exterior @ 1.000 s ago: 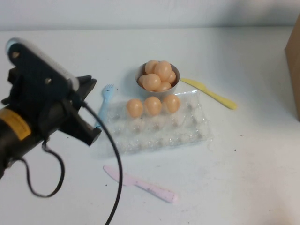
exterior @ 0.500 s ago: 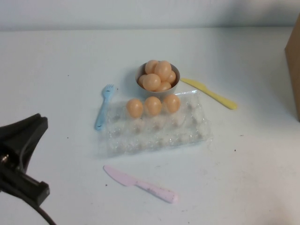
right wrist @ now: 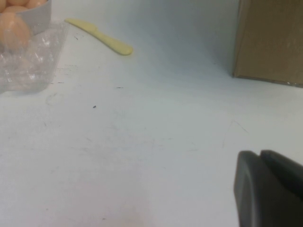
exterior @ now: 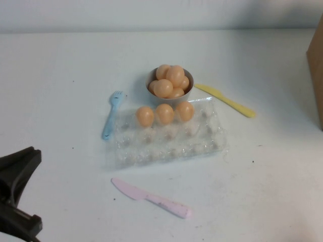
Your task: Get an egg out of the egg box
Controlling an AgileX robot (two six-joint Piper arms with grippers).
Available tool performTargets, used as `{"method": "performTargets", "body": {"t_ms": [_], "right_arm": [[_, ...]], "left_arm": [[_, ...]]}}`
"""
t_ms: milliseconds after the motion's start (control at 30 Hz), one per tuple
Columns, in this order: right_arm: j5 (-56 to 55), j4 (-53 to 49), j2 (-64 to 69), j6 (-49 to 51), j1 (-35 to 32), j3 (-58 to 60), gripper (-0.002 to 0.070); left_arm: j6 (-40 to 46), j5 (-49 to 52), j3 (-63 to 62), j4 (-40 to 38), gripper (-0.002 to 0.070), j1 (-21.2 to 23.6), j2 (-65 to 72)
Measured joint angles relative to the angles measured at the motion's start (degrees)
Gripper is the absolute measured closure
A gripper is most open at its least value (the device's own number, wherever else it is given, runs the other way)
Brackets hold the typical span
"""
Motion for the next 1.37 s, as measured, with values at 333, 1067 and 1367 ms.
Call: {"method": "performTargets", "body": {"t_ms": [333, 1067, 1367], "right_arm": [[0.0, 0.0, 0.0, 0.0, 0.0, 0.0, 0.0693], [0.0, 0.0, -0.1, 0.0, 0.0, 0.0, 0.0693], [0.0, 0.0, -0.34, 0.0, 0.0, 0.0, 0.0693]], "left_arm": [[-8.37, -0.5, 9.86, 4.33, 0.0676, 5.13, -13.11], [17.57, 6.74, 25.82, -11.3, 0.0677, 25.87, -29.61], [20.7, 7.46, 25.82, -11.52, 0.0677, 25.87, -29.61]]}}
